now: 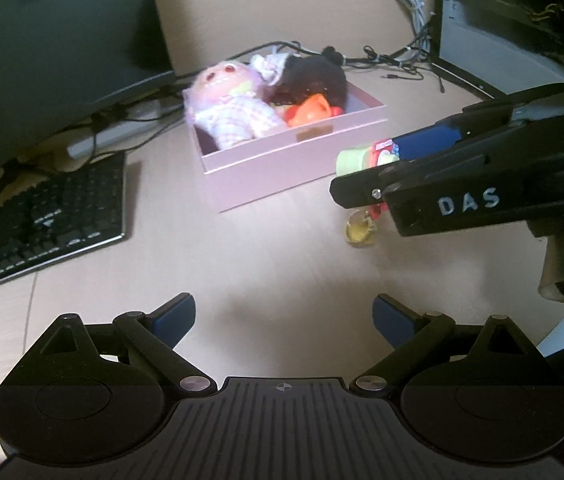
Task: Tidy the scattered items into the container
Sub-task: 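Carry the Hello Kitty toy over the pink box and open the right tool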
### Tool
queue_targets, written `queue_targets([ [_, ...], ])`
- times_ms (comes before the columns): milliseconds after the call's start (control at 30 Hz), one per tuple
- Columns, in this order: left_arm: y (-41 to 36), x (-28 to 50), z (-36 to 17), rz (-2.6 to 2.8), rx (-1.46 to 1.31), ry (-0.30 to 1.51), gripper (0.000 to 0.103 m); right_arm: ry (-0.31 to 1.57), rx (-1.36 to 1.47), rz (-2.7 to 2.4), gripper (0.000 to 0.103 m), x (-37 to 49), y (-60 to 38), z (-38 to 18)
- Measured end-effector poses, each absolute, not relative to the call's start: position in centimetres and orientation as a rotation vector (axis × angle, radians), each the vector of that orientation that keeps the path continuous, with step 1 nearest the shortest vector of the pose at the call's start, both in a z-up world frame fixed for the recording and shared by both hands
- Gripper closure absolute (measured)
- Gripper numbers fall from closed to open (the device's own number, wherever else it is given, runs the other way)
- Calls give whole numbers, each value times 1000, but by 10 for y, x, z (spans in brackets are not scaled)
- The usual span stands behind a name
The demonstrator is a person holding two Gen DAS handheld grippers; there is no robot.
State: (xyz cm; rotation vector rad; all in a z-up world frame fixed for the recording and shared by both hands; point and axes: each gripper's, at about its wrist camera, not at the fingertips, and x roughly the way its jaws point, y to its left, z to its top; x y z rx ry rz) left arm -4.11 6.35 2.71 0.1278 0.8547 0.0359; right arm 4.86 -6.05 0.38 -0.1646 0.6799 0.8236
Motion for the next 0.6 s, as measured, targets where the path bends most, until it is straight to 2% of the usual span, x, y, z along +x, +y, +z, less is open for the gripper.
queue_targets([
  [367, 71, -41, 27, 6, 119, 822, 4, 599, -129, 835, 46, 42, -52, 46],
  [600, 69, -32, 25, -12, 98, 817, 4, 532, -85, 775, 46, 84, -56, 82],
])
